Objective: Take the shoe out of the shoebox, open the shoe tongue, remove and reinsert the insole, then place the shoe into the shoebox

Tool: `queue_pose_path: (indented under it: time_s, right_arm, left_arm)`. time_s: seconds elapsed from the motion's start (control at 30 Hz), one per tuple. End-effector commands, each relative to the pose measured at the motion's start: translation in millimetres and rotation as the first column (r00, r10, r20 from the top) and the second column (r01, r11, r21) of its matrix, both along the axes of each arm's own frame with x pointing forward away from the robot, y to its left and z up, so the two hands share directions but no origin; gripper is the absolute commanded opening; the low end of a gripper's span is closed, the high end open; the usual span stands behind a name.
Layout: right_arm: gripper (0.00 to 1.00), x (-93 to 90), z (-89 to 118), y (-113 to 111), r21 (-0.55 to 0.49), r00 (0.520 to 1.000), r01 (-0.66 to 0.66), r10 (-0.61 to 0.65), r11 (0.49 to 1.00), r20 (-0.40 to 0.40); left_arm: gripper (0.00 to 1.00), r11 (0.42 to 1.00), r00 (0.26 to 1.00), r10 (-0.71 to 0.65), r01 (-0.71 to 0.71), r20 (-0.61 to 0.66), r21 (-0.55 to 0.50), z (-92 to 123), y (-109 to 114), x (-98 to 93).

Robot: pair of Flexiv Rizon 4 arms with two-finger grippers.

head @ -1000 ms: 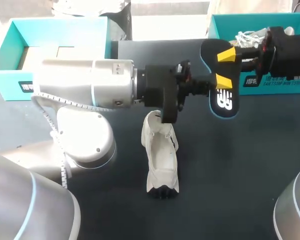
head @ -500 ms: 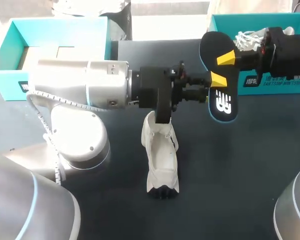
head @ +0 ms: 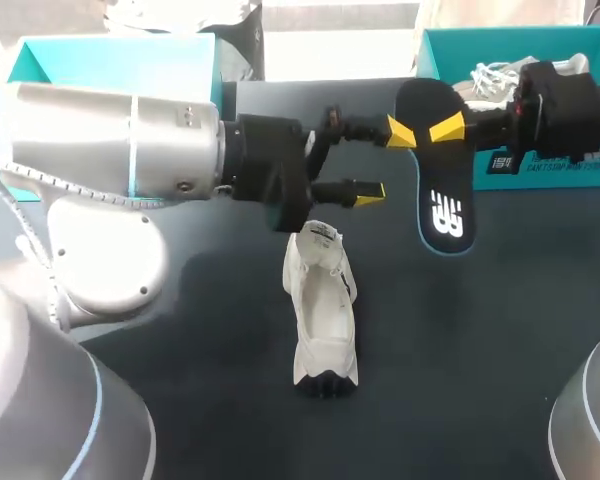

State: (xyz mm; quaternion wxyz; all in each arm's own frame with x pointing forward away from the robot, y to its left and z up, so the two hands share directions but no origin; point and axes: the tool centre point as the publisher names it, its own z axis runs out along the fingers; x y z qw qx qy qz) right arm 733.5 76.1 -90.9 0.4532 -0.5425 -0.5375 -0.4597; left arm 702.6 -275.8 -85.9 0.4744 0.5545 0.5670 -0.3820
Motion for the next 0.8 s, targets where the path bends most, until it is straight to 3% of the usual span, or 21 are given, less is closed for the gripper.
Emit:
queue_pose_path:
  time_s: [0.03, 0.6, 0.63, 0.67, 0.77, 0.8]
  right_arm:
    - [0.0, 1.7, -2.3, 2.7, -0.005, 1.0, -0.003, 0.003, 1.0, -0.003]
    - [0.0, 0.2, -8.4, 2.5, -0.006, 1.0, 0.0, 0.0, 1.0, -0.018]
    - [0.0, 0.3, -8.5, 2.7, -0.006, 1.0, -0.001, 0.001, 1.0, -0.018]
    - [0.0, 0.4, -8.6, 3.0, -0.006, 1.0, -0.001, 0.001, 1.0, -0.019]
    - [0.0, -0.2, -9.0, 3.7, -0.005, 1.0, 0.0, 0.0, 1.0, -0.02]
    - [0.0, -0.9, -9.7, 3.9, -0.004, 1.0, 0.0, 0.0, 1.0, -0.021]
  left_arm:
    - [1.0, 0.873, 1.0, 0.011, -0.017, 0.014, 0.487, 11.1, -13.2, 14.3]
    - [1.0, 0.873, 1.0, 0.011, -0.017, 0.014, 0.487, 11.1, -13.2, 14.3]
    - [1.0, 0.842, 0.999, 0.045, -0.04, 0.003, 0.538, 10.3, -13.4, 16.3]
    - [1.0, 0.849, 0.999, 0.047, -0.053, 0.024, 0.525, 12.5, -11.3, 16.3]
    - [1.0, 0.76, 0.997, 0.07, -0.04, -0.02, 0.648, 18.3, -13.5, 19.7]
    - [1.0, 0.701, 0.997, 0.078, -0.038, -0.023, 0.712, 18.3, -15.7, 22.2]
